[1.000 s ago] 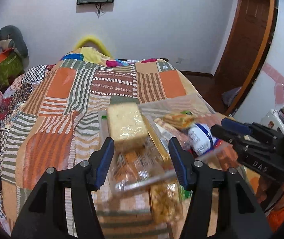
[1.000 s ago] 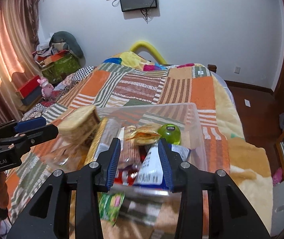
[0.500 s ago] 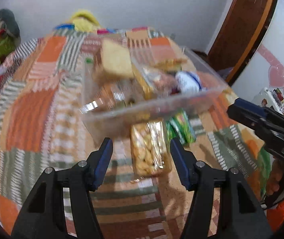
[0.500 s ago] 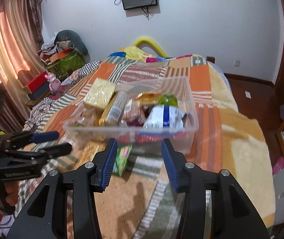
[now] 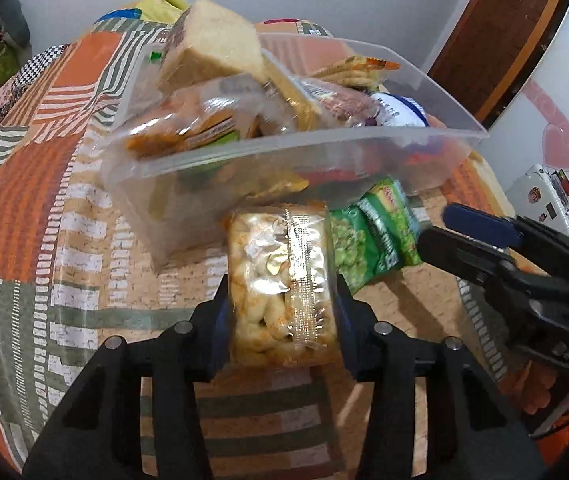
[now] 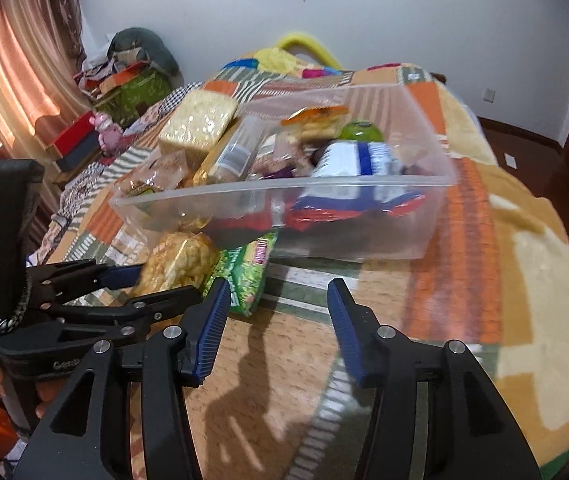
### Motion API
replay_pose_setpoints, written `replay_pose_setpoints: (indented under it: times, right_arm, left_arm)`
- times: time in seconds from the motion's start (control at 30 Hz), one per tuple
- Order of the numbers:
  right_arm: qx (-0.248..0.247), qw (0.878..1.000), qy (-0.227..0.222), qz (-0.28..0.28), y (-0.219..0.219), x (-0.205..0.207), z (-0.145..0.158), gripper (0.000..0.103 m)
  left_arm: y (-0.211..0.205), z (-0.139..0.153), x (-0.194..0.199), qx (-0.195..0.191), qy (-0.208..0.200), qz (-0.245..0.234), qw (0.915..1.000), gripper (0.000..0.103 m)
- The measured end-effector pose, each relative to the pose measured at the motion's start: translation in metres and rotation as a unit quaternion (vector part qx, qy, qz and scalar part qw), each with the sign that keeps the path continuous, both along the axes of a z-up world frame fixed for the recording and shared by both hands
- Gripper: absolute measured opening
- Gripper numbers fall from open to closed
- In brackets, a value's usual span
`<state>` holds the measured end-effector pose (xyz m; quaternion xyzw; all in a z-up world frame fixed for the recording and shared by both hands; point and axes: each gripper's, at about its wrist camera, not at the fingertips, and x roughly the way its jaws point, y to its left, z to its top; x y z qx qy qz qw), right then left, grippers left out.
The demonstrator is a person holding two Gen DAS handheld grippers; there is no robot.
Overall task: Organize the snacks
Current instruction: 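Grasp peanut snack bag with left tool while right tool grasps green pea bag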
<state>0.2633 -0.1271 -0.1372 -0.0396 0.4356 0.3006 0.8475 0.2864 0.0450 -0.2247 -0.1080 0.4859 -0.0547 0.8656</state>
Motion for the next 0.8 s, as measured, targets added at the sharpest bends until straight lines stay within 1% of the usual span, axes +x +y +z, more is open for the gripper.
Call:
replay_pose_setpoints:
  times: [0.1,0.27,0.33,0.37,0.4,0.5,0.63,0.8]
  right_arm:
    - [-0.005,1.000,0.009,0.014,0.017,0.006,-0.007,0.047]
    - [-0.018,0.999,0.025,0.017,0.028,0.011,-0.020,0.047]
    - [-0.005,0.999,0.034,0.021,0.027,0.011,-0.022,0.043]
    - [-0.002,0.999,0.035,0.024,0.026,0.010,-0.021,0.035]
    - [-0.001,0.999,0.033,0.025,0.026,0.008,-0.021,0.030]
    - [-0.005,1.000,0.014,0.025,0.022,0.000,-0.015,0.021]
    - [-0.006,1.000,-0.003,0.018,0.015,-0.008,-0.007,0.020]
    - [0.004,1.000,-0.019,0.001,-0.001,-0.018,0.008,0.020]
  left_arm:
    - [0.005,-0.003,-0.003,-0.011,0.001,0.002,0.9999,0.044]
    - [-0.002,-0.001,-0.006,0.011,-0.008,-0.002,0.9999,0.044]
    - [-0.005,0.000,-0.005,0.020,-0.011,-0.003,0.9997,0.044]
    - [-0.006,0.001,-0.005,0.024,-0.013,-0.003,0.9996,0.044]
    - [-0.006,0.002,-0.006,0.026,-0.013,-0.002,0.9996,0.044]
    - [-0.008,0.006,-0.011,0.022,-0.015,0.000,0.9996,0.044]
    - [-0.010,0.016,-0.020,0.022,-0.022,-0.001,0.9995,0.044]
    - [-0.011,0.038,-0.031,0.020,-0.042,-0.001,0.9989,0.043]
